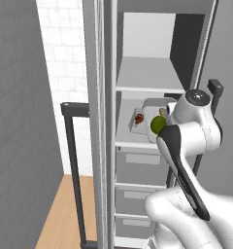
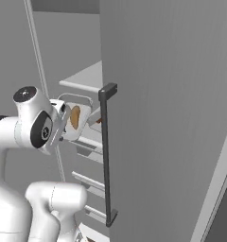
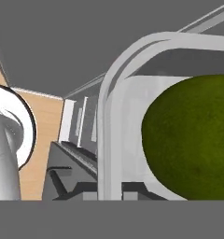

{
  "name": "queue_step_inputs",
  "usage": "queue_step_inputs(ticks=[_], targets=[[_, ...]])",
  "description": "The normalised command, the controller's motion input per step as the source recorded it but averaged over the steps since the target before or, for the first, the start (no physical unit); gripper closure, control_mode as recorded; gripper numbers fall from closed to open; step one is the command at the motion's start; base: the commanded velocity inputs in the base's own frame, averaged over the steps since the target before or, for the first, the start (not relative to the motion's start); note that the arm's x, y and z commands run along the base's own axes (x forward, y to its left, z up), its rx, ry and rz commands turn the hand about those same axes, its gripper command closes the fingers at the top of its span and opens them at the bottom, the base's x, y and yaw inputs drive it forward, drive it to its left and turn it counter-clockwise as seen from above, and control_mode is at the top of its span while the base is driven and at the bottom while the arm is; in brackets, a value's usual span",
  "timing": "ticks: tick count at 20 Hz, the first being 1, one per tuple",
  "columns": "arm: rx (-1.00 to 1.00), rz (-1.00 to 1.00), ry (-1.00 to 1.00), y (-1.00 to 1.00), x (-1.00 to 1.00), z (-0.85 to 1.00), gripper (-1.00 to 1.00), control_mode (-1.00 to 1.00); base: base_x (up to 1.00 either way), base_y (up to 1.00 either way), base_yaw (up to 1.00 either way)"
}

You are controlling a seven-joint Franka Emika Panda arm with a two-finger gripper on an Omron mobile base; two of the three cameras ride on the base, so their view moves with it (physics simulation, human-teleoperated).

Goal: Take the meat container that has the chicken drumstick and place it on the second highest rack of the freezer. Then take the vegetable container that has the lime and sweet potato and place it on the highest rack of the freezer.

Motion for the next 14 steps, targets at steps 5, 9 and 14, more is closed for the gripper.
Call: queue_step_inputs(ticks=[5,9,14], targets=[[0.08,-0.2,-0.22,0.0,0.25,0.68,1.0,-1.0,0.0,0.0,0.0],[0.01,-0.11,-0.23,0.0,0.0,0.64,1.0,-1.0,0.0,0.0,0.0],[0.0,-0.05,-0.01,-0.05,0.34,0.33,1.0,-1.0,0.0,0.0,0.0]])
